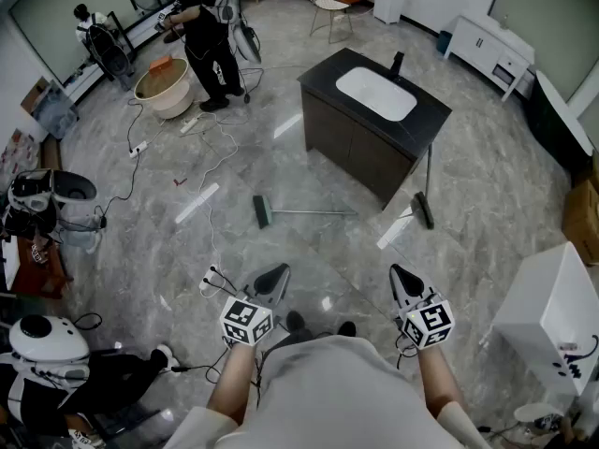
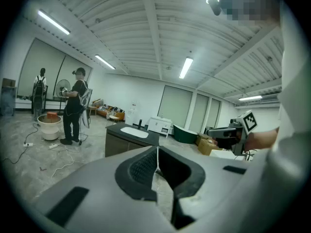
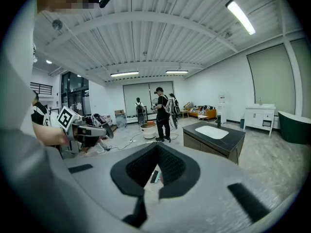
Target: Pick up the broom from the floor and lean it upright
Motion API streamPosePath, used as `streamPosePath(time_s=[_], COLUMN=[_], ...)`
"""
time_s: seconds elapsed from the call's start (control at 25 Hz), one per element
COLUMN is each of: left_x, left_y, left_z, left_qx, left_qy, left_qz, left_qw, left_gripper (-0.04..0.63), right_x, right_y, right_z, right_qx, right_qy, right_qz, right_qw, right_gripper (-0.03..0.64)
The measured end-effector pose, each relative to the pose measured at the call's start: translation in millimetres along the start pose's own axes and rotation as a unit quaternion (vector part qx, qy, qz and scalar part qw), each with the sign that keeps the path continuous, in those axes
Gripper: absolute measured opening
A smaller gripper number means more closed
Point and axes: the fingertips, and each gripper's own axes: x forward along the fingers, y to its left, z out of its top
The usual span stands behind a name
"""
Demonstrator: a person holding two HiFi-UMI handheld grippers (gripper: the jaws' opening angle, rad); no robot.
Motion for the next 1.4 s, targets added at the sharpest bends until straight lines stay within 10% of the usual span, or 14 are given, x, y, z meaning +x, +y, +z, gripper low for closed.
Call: streamPosePath(time_s=[1.4], left_x=[-39], left_y=[128], left_z=[-20], left_qx=[-0.015], left_qy=[0.033], left_qz=[-0.044], left_qw=[0.9984], left_gripper=[0.011], right_x=[96], right_y=[82], right_z=[8], right_qx=[0.016], right_qy=[0.009], right_qz=[-0.043], right_qw=[0.999], right_gripper=[-0.006])
